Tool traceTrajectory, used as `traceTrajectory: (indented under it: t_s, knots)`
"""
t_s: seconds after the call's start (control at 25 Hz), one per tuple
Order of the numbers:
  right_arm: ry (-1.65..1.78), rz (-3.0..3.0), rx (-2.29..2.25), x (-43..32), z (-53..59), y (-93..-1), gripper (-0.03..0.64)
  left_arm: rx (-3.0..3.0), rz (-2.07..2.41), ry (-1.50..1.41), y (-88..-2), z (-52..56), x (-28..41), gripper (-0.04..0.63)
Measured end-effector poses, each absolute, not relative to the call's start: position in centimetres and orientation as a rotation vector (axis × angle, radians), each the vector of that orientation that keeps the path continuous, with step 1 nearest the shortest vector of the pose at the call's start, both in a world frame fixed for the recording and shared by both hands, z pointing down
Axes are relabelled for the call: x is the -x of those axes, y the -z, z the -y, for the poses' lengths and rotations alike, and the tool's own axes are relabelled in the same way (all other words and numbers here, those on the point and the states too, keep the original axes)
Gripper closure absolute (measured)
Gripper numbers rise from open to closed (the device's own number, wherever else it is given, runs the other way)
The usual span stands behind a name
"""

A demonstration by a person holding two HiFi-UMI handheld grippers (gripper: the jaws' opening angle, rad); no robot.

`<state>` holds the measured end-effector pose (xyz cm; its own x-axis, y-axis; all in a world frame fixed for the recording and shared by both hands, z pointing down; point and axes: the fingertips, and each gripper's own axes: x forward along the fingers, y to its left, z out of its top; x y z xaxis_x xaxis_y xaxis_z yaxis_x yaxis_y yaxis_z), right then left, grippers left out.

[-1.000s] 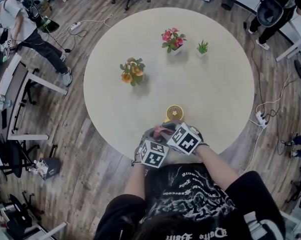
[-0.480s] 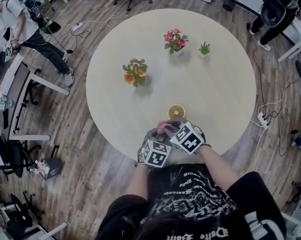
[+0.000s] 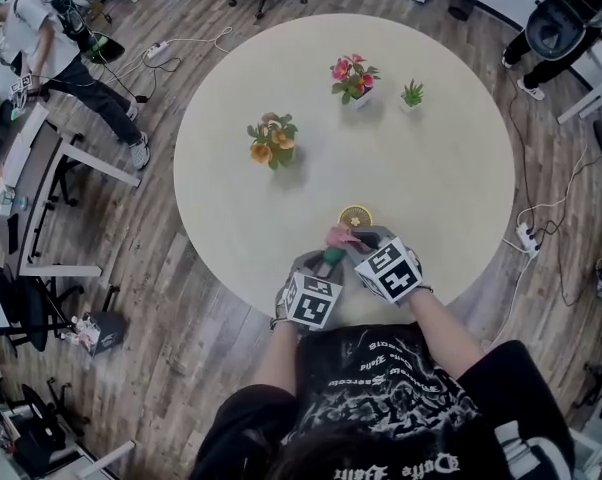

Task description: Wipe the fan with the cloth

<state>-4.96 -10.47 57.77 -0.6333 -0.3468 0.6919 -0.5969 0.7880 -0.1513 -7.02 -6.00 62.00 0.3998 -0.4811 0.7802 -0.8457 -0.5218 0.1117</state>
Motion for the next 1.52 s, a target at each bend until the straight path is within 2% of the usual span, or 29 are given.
traceTrajectory:
  t_s: [0.28,0.56,0.8,1.04,1.52]
  knots:
    - [-0.492,2.298,-0.587,4.8,7.4,-59.3,0.568,-2.144,1.073,-0.925,-61.8,6.2,7.2,0.426]
    - [-0.498,2.312,-0.420,5.7,6.2,-59.4,0.568,-2.186,1.011,-1.015,-62.0,5.8,6.9,0.428]
    - [-0.507,2.279,-0.654,3.5,7.8,-59.7,0.566,-2.189,1.013,-1.025,-62.0,5.9,6.9,0.428]
    - [-0.511,2.268,-0.706,2.5,8.1,-59.6,0.566,-2.198,1.002,-1.056,-61.9,5.6,6.6,0.430]
    - [-0.698,2.297,-1.012,-1.1,11.8,-57.2,0.566,-2.225,0.944,-1.137,-61.9,5.4,6.5,0.428]
